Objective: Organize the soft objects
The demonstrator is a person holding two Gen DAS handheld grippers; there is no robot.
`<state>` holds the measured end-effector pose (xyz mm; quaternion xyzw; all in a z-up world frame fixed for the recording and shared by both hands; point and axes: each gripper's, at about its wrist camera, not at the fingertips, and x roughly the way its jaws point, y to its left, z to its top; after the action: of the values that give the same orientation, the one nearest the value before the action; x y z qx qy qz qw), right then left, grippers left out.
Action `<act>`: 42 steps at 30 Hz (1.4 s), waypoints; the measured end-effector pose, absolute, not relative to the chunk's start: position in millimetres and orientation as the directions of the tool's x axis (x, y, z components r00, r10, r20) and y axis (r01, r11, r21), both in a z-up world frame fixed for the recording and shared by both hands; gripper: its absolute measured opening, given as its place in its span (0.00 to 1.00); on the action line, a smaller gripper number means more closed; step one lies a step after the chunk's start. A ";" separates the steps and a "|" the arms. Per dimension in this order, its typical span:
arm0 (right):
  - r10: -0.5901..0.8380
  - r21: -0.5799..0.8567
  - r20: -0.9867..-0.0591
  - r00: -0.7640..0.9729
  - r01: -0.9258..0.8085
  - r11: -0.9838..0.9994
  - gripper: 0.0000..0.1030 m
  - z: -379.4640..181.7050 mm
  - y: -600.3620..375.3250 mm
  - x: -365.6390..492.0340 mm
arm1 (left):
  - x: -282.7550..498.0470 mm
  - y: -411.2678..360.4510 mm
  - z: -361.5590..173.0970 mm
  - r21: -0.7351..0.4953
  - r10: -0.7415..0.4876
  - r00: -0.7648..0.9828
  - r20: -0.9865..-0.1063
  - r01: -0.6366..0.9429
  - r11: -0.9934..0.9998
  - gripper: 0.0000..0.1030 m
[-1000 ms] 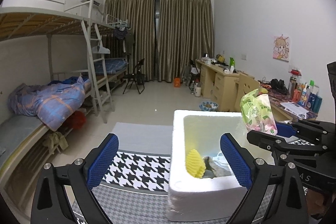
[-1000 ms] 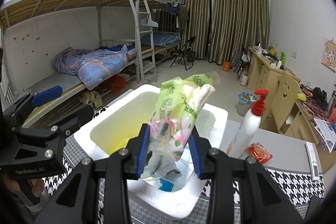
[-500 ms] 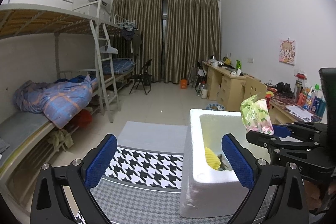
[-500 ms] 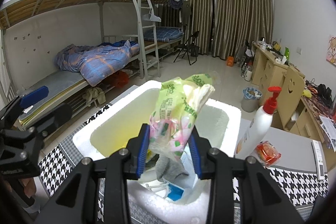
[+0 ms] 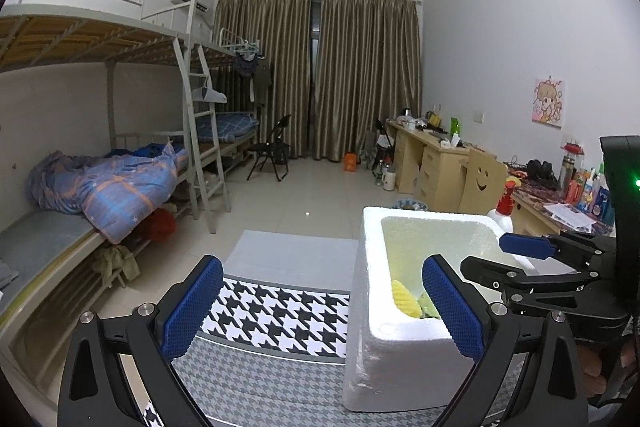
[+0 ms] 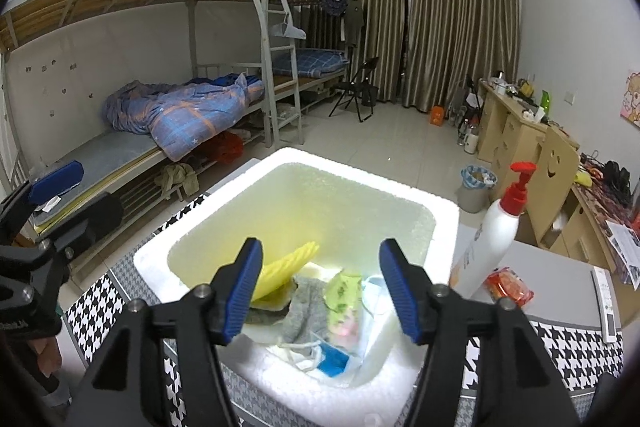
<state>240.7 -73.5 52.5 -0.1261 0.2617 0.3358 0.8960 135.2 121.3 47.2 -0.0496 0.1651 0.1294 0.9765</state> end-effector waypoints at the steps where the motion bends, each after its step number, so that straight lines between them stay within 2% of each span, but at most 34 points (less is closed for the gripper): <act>1: 0.540 -0.048 -0.549 0.638 -0.669 0.742 0.67 53.6 -75.6 239.6 | 134.6 120.8 47.6 -0.052 0.236 0.912 -0.335 -0.268 0.962 0.97; 7: 0.558 -0.028 -0.508 0.656 -0.660 0.750 0.84 59.5 -86.4 228.7 | 131.8 116.7 50.8 -0.053 0.234 0.914 -0.331 -0.265 0.963 0.98; 12: 0.555 -0.054 -0.463 0.691 -0.647 0.761 0.84 63.7 -95.8 214.4 | 126.6 108.4 56.3 -0.047 0.228 0.920 -0.317 -0.256 0.966 0.98; 16: 0.570 -0.039 -0.420 0.706 -0.642 0.766 0.95 68.1 -108.4 201.4 | 118.5 99.6 60.3 -0.049 0.223 0.927 -0.302 -0.249 0.967 0.98; 42: 0.532 -0.010 -0.342 0.774 -0.569 0.822 0.96 71.9 -157.4 162.4 | 83.3 46.2 71.4 -0.009 0.144 0.956 -0.257 -0.152 0.988 0.99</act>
<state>162.4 -157.4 71.9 -0.0563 0.1644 0.2929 0.9402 83.3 46.2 71.4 -0.0143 0.1287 0.0748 0.9888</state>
